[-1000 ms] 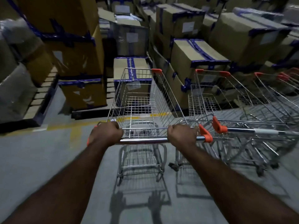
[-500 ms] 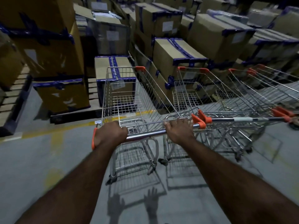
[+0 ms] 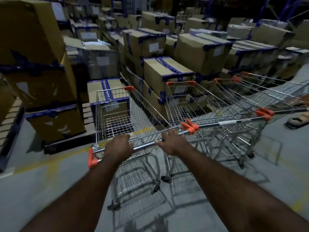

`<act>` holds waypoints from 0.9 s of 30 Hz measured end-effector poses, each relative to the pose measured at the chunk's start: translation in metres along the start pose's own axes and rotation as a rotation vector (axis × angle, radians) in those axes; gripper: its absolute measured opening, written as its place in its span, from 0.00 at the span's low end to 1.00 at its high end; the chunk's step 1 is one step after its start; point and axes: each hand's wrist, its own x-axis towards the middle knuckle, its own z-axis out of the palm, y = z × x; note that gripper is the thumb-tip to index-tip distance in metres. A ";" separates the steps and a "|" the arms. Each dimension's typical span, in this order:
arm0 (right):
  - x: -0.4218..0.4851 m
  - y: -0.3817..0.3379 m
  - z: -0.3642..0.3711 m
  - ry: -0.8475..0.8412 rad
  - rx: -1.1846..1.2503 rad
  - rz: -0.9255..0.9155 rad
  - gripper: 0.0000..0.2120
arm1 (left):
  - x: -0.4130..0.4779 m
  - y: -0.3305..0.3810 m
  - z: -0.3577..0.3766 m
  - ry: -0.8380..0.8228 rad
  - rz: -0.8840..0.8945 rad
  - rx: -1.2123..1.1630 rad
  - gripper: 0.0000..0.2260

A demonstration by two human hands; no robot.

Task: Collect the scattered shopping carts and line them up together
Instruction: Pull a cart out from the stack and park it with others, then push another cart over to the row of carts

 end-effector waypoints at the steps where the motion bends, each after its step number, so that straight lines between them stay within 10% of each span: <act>1: -0.004 0.004 -0.005 0.014 0.004 -0.010 0.35 | 0.001 0.015 -0.002 0.001 0.042 0.019 0.19; 27: -0.499 0.467 -0.156 0.507 0.021 0.863 0.35 | -0.190 0.745 0.000 0.057 1.336 0.063 0.34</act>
